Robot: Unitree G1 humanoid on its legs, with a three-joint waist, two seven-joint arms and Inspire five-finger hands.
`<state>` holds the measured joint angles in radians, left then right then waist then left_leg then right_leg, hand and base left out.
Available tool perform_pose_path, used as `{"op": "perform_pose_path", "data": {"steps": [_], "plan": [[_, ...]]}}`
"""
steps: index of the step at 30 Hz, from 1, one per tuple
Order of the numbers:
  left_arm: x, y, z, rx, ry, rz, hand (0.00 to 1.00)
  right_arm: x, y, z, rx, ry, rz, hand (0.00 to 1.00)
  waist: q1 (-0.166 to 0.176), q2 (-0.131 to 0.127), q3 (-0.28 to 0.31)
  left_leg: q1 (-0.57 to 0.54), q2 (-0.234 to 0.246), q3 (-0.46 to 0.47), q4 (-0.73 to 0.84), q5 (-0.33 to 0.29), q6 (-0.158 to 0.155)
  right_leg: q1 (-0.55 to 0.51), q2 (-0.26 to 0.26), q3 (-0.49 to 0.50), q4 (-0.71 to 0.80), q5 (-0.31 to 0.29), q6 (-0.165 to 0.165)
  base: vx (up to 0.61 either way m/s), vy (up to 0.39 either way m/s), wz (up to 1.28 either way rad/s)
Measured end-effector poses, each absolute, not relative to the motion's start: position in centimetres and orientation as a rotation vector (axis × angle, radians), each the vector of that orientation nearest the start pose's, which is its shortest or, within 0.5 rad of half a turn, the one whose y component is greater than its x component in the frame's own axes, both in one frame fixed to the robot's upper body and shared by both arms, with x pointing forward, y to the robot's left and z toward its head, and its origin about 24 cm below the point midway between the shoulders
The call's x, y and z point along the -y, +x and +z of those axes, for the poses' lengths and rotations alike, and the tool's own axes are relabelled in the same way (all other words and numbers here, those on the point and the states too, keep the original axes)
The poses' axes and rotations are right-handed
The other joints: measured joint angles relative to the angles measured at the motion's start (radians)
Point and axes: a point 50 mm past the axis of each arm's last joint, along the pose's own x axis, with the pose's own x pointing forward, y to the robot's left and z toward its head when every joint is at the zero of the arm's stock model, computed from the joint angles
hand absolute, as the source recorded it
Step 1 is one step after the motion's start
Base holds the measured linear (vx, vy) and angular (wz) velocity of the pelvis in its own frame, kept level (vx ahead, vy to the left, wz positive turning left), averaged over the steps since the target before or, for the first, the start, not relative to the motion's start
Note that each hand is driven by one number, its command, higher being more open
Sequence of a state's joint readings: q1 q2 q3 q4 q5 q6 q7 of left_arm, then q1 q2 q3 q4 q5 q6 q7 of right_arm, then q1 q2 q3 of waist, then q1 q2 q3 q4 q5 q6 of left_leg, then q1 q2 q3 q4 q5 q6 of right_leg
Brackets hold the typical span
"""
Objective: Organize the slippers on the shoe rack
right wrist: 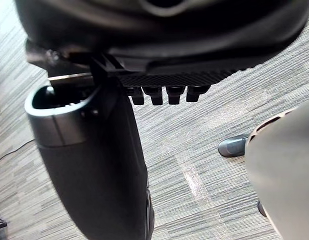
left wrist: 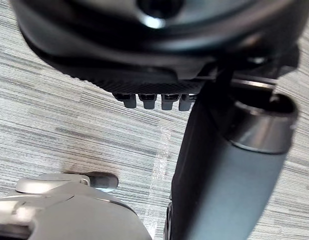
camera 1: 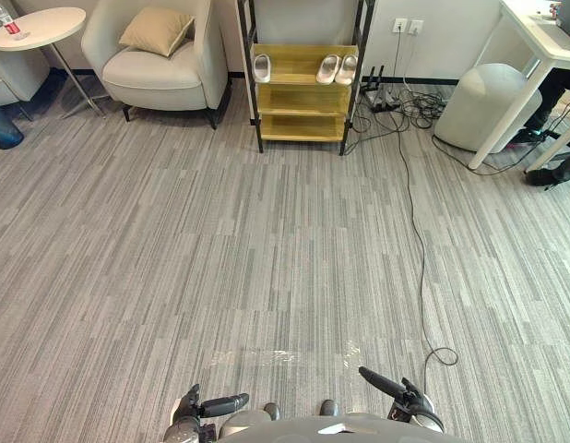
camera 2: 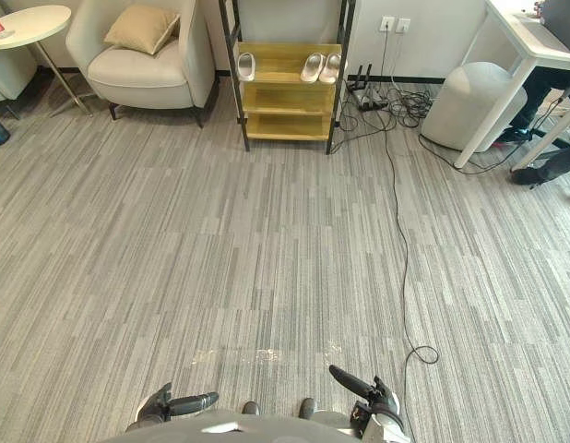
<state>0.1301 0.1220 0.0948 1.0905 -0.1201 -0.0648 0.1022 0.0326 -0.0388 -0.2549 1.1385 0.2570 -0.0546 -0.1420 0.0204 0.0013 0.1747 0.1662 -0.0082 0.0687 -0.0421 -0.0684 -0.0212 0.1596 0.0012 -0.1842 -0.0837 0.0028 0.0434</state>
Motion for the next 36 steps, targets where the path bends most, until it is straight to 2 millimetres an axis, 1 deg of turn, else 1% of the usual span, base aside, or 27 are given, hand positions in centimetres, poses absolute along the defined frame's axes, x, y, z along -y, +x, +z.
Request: {"op": "perform_pose_path", "data": {"steps": [12, 13, 14, 15, 16, 17, 18, 19, 20, 21, 22, 23, 24, 25, 26, 27, 28, 29, 30, 31, 32, 33, 34, 35, 36], "plan": [[-21.7, 7.0, -16.3, -1.136, 0.014, 0.342, 1.00, 20.0, 9.2, -16.4, -1.091, 0.259, -0.550, 1.00, -0.004, -0.001, 0.001, -0.015, 0.002, -0.004, 0.004, 0.006, -0.011, -0.010, 0.001, -0.008, -0.001, -0.001, -0.001, 0.00, 0.000, 0.01], [-21.8, 7.1, -16.3, -1.133, 0.018, 0.342, 1.00, 20.0, 9.2, -16.4, -1.089, 0.266, -0.551, 1.00, -0.004, -0.005, 0.001, -0.046, 0.003, -0.003, 0.046, -0.013, -0.020, -0.020, -0.001, -0.009, 0.000, -0.002, -0.002, 0.00, 0.000, 0.00], [-21.9, 7.4, -16.2, -1.127, 0.019, 0.342, 1.00, 19.9, 9.3, -16.4, -1.085, 0.275, -0.556, 1.00, -0.004, -0.008, 0.006, -0.081, 0.006, 0.000, 0.108, -0.044, -0.022, -0.026, 0.000, -0.009, 0.000, -0.005, -0.007, 0.00, 0.000, 0.00], [-21.9, 7.5, -16.2, -1.124, 0.018, 0.343, 1.00, 20.0, 9.3, -16.4, -1.085, 0.277, -0.558, 1.00, -0.004, -0.008, 0.008, -0.098, 0.010, 0.003, 0.142, -0.061, -0.027, -0.026, 0.001, -0.009, 0.000, -0.008, -0.013, -0.03, -0.016, -0.05], [-21.9, 7.6, -16.2, -1.122, 0.015, 0.346, 1.00, 20.0, 9.3, -16.4, -1.085, 0.279, -0.564, 1.00, -0.004, -0.004, 0.012, -0.132, 0.026, 0.014, 0.233, -0.108, -0.047, -0.022, 0.009, -0.008, 0.005, -0.021, -0.033, -0.01, -0.006, -0.09], [-21.8, 7.5, -16.2, -1.122, 0.011, 0.350, 1.00, 20.1, 9.3, -16.4, -1.083, 0.281, -0.566, 1.00, -0.004, -0.001, 0.014, -0.146, 0.036, 0.024, 0.279, -0.130, -0.062, -0.018, 0.014, -0.006, 0.007, -0.030, -0.045, -0.02, 0.002, -0.16], [-21.9, 7.6, -16.2, -1.117, 0.005, 0.358, 1.00, 20.1, 9.3, -16.4, -1.080, 0.281, -0.567, 1.00, -0.001, 0.000, 0.020, -0.188, 0.057, 0.053, 0.402, -0.156, -0.088, -0.011, 0.019, -0.001, 0.013, -0.041, -0.060, -0.01, 0.000, -0.22], [-22.0, 8.2, -15.9, -1.083, -0.023, 0.383, 1.00, 20.1, 9.4, -16.3, -1.074, 0.282, -0.567, 1.00, 0.005, 0.002, 0.029, -0.262, 0.087, 0.093, 0.594, -0.151, -0.084, 0.000, 0.020, 0.011, 0.032, -0.057, -0.071, 0.01, -0.010, -0.29], [-21.9, 8.6, -15.8, -1.060, -0.038, 0.390, 1.00, 20.3, 9.5, -16.2, -1.065, 0.278, -0.568, 1.00, 0.011, 0.011, 0.033, -0.307, 0.111, 0.107, 0.708, -0.130, -0.070, 0.003, 0.024, 0.020, 0.051, -0.072, -0.081, 0.06, -0.025, -0.34], [-21.6, 8.9, -15.7, -1.038, -0.061, 0.402, 1.00, 20.4, 9.4, -16.2, -1.061, 0.277, -0.571, 1.00, 0.019, 0.018, 0.037, -0.376, 0.131, 0.115, 0.846, -0.111, -0.036, 0.012, 0.024, 0.034, 0.067, -0.089, -0.090, 0.10, -0.016, -0.31], [-21.7, 9.0, -15.6, -1.028, -0.067, 0.409, 1.00, 20.5, 9.5, -16.2, -1.059, 0.275, -0.574, 1.00, 0.022, 0.025, 0.042, -0.404, 0.140, 0.115, 0.900, -0.129, -0.030, 0.020, 0.023, 0.042, 0.073, -0.098, -0.095, 0.15, 0.010, -0.34], [-21.4, 9.5, -15.5, -1.008, -0.080, 0.407, 1.00, 20.8, 9.5, -16.1, -1.058, 0.267, -0.580, 1.00, 0.027, 0.033, 0.046, -0.447, 0.147, 0.113, 0.922, -0.162, -0.030, 0.027, 0.017, 0.061, 0.081, -0.108, -0.100, 0.14, 0.033, -0.28], [-21.3, 9.8, -15.4, -0.995, -0.085, 0.405, 1.00, 20.8, 9.5, -16.1, -1.058, 0.265, -0.582, 1.00, 0.029, 0.033, 0.047, -0.468, 0.145, 0.111, 0.907, -0.169, -0.031, 0.028, 0.011, 0.068, 0.082, -0.114, -0.099, 0.18, 0.072, -0.31], [-21.4, 9.9, -15.3, -0.990, -0.088, 0.407, 1.00, 20.8, 9.6, -16.1, -1.060, 0.263, -0.584, 1.00, 0.032, 0.032, 0.048, -0.495, 0.139, 0.111, 0.860, -0.172, -0.033, 0.029, -0.002, 0.078, 0.084, -0.123, -0.094, 0.21, 0.113, -0.31], [-21.4, 10.1, -15.3, -0.981, -0.097, 0.413, 1.00, 20.8, 9.8, -16.1, -1.059, 0.262, -0.585, 1.00, 0.036, 0.028, 0.052, -0.517, 0.116, 0.109, 0.751, -0.167, -0.037, 0.029, -0.025, 0.091, 0.090, -0.142, -0.081, 0.30, 0.170, -0.36], [-21.6, 10.3, -15.2, -0.975, -0.095, 0.415, 1.00, 20.9, 9.8, -16.1, -1.057, 0.261, -0.586, 1.00, 0.038, 0.023, 0.055, -0.528, 0.093, 0.101, 0.631, -0.150, -0.049, 0.030, -0.050, 0.103, 0.097, -0.162, -0.065, 0.38, 0.224, -0.37], [-21.6, 10.4, -15.2, -0.975, -0.092, 0.415, 1.00, 21.0, 9.8, -16.0, -1.056, 0.256, -0.590, 1.00, 0.042, 0.021, 0.054, -0.527, 0.065, 0.081, 0.483, -0.101, -0.065, 0.031, -0.073, 0.114, 0.102, -0.183, -0.047, 0.45, 0.279, -0.43], [-21.5, 10.3, -15.2, -0.981, -0.094, 0.417, 1.00, 21.3, 9.9, -16.0, -1.053, 0.249, -0.594, 1.00, 0.050, 0.030, 0.054, -0.519, 0.052, 0.058, 0.315, -0.032, -0.079, 0.038, -0.086, 0.133, 0.104, -0.212, -0.020, 0.32, 0.206, -0.40], [-21.4, 10.2, -15.3, -0.983, -0.097, 0.419, 1.00, 21.4, 9.9, -15.9, -1.052, 0.247, -0.595, 1.00, 0.054, 0.033, 0.055, -0.518, 0.053, 0.053, 0.286, -0.005, -0.075, 0.040, -0.088, 0.139, 0.105, -0.222, -0.014, 0.49, 0.306, -0.47], [-21.3, 10.2, -15.3, -0.985, -0.112, 0.428, 1.00, 21.2, 9.9, -16.0, -1.059, 0.248, -0.593, 1.00, 0.066, 0.028, 0.053, -0.511, 0.044, 0.062, 0.312, 0.086, -0.042, 0.056, -0.109, 0.154, 0.117, -0.259, -0.002, 0.53, 0.276, -0.47], [-21.8, 10.3, -15.2, -0.976, -0.103, 0.436, 1.00, 20.4, 10.1, -16.1, -1.068, 0.262, -0.570, 1.00, 0.074, 0.000, 0.052, -0.537, 0.030, 0.072, 0.400, 0.038, 0.021, 0.041, -0.127, 0.162, 0.194, -0.288, 0.010, 0.73, 0.357, -0.39], [-22.1, 10.8, -15.0, -0.964, -0.096, 0.435, 1.00, 20.0, 10.4, -16.1, -1.060, 0.272, -0.555, 1.00, 0.077, -0.012, 0.053, -0.542, 0.024, 0.079, 0.452, -0.013, 0.033, 0.008, -0.141, 0.163, 0.300, -0.306, 0.034, 0.41, 0.162, -0.20], [-22.2, 11.1, -14.9, -0.962, -0.093, 0.432, 1.00, 20.0, 10.5, -16.1, -1.059, 0.273, -0.553, 1.00, 0.079, -0.017, 0.052, -0.535, 0.019, 0.082, 0.473, -0.038, 0.040, -0.015, -0.148, 0.170, 0.371, -0.313, 0.048, 0.41, 0.166, -0.05], [-22.2, 10.8, -15.1, -0.977, -0.090, 0.432, 1.00, 19.9, 10.4, -16.1, -1.060, 0.275, -0.550, 1.00, 0.079, -0.025, 0.051, -0.499, 0.013, 0.096, 0.499, -0.075, 0.062, -0.057, -0.159, 0.200, 0.531, -0.308, 0.065, 0.44, 0.170, -0.21], [-22.5, 10.1, -15.3, -1.004, -0.082, 0.440, 1.00, 19.7, 10.4, -16.2, -1.062, 0.279, -0.542, 1.00, 0.080, -0.037, 0.046, -0.435, 0.005, 0.115, 0.505, -0.118, 0.080, -0.094, -0.175, 0.221, 0.697, -0.265, 0.155, 0.66, 0.229, -0.27]]}}
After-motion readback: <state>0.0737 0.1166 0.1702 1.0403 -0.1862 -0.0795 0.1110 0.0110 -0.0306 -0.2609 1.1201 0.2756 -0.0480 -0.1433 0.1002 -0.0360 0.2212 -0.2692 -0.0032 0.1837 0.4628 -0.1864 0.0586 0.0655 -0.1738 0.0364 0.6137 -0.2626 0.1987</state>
